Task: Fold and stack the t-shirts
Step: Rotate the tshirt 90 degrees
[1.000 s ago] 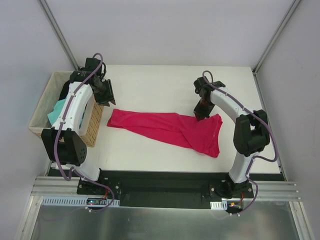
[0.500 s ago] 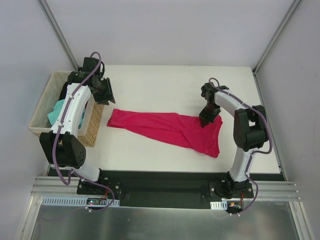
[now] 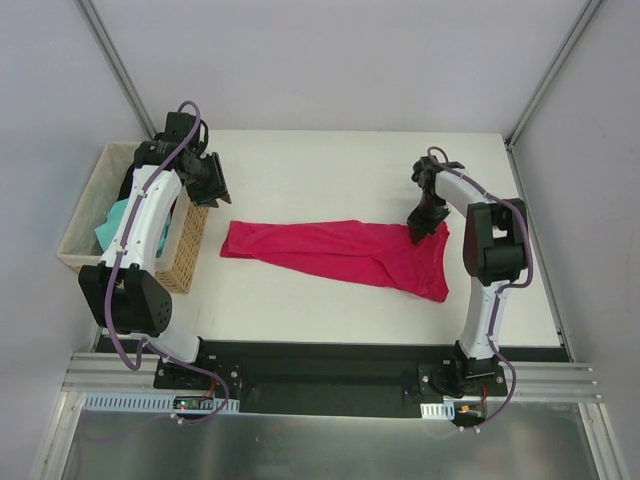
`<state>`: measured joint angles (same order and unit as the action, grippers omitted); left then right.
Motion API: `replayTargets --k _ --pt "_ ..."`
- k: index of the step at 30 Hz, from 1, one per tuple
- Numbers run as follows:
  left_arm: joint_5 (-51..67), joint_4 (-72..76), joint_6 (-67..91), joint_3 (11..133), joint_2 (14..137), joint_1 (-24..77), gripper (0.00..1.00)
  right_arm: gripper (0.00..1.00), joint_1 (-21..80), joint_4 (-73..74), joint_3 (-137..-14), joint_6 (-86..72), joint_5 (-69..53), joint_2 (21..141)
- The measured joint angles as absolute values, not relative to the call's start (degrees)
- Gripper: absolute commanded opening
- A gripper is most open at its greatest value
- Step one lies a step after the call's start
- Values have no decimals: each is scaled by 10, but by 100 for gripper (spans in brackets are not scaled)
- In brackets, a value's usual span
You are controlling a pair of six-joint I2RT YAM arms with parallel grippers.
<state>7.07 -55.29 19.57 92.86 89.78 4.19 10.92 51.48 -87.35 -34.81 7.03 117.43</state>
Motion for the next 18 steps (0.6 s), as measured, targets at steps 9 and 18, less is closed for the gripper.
replayTargets --k 9,18 --pt "68 -553 198 929 901 42 35 1 103 543 -1034 -273 84 1273" --pt "59 -554 197 929 924 42 35 1 104 574 -1177 -157 52 1357"
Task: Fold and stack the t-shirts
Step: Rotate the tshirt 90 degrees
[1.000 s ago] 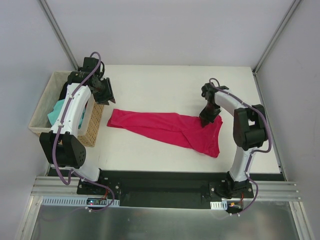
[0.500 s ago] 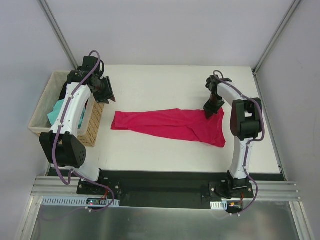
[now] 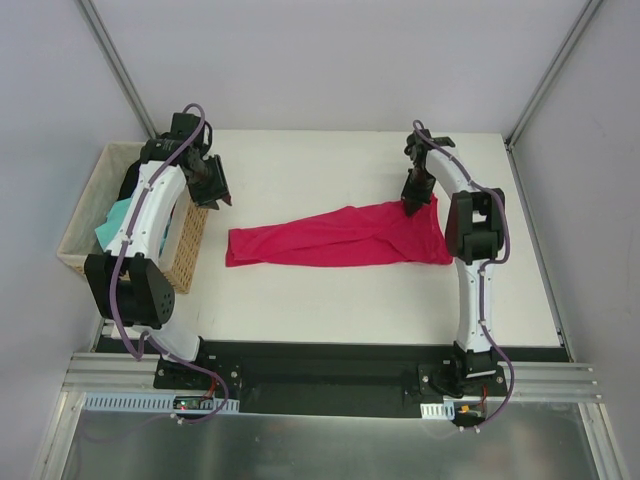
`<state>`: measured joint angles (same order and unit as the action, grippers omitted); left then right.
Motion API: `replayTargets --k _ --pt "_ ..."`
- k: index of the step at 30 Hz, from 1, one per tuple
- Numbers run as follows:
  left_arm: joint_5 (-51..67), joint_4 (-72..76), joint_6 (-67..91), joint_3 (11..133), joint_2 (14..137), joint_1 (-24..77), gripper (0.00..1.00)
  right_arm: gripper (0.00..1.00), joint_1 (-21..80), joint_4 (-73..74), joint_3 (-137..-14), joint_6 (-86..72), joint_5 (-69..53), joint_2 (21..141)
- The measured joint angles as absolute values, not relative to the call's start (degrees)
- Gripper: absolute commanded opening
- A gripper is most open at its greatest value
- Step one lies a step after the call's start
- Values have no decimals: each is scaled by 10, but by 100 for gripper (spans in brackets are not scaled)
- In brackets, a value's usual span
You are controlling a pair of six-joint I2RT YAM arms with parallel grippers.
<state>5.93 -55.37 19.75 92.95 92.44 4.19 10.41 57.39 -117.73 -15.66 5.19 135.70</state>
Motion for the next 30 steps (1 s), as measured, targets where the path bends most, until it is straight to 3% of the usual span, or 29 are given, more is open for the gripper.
replayTargets --k 17,30 --pt "70 -554 197 941 942 42 35 1 104 483 -1232 7 35 1376" --pt "71 -568 197 933 941 42 35 1 103 416 -1280 48 -27 1377"
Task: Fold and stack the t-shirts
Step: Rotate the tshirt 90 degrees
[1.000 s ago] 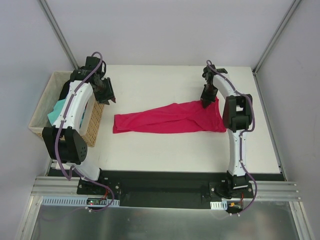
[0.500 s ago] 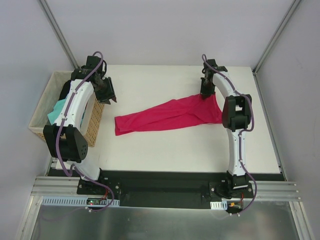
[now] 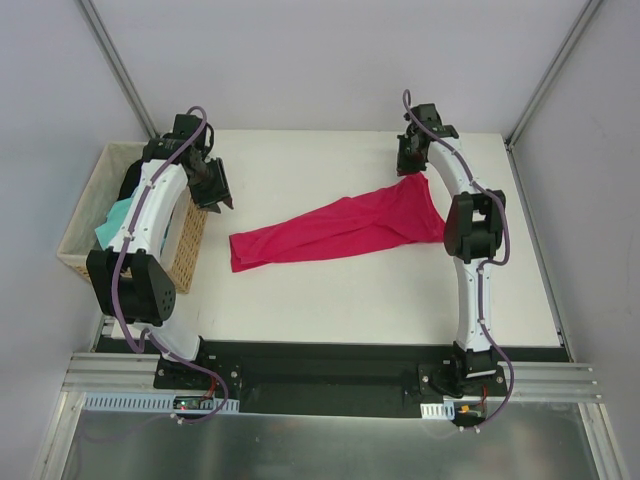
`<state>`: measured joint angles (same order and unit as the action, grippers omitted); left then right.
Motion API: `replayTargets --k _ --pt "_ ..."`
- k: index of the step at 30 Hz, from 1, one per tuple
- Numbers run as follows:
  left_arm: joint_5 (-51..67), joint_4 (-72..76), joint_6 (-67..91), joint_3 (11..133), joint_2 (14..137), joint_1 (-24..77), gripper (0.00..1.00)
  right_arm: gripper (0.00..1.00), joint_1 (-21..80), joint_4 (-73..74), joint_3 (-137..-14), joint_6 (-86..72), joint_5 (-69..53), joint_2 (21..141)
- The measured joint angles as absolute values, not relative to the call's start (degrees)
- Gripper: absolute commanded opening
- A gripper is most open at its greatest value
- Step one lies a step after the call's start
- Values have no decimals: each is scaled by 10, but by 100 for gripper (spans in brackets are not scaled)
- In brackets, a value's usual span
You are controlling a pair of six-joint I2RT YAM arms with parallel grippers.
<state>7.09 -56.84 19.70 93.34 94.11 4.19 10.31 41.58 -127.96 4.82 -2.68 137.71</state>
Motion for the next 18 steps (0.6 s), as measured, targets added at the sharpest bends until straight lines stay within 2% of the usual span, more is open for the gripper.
replayTargets --k 9,10,11,12,14,17,18 --pt "73 -575 188 924 922 42 38 1 109 396 -1262 52 -34 1350" --pt "73 -573 186 923 922 42 39 4 113 394 -1247 51 -30 1332" --pt "73 -572 185 923 922 42 40 12 116 395 -1234 50 -27 1313" --pt "74 -568 183 922 924 42 42 34 121 397 -1222 48 -24 1292" --pt "78 -557 179 922 928 42 44 40 131 396 -1196 37 -23 1244" --pt "88 -542 172 923 949 42 38 28 151 393 -1157 29 -22 1173" --pt "90 -537 170 923 959 42 35 21 161 393 -1143 24 -21 1145"
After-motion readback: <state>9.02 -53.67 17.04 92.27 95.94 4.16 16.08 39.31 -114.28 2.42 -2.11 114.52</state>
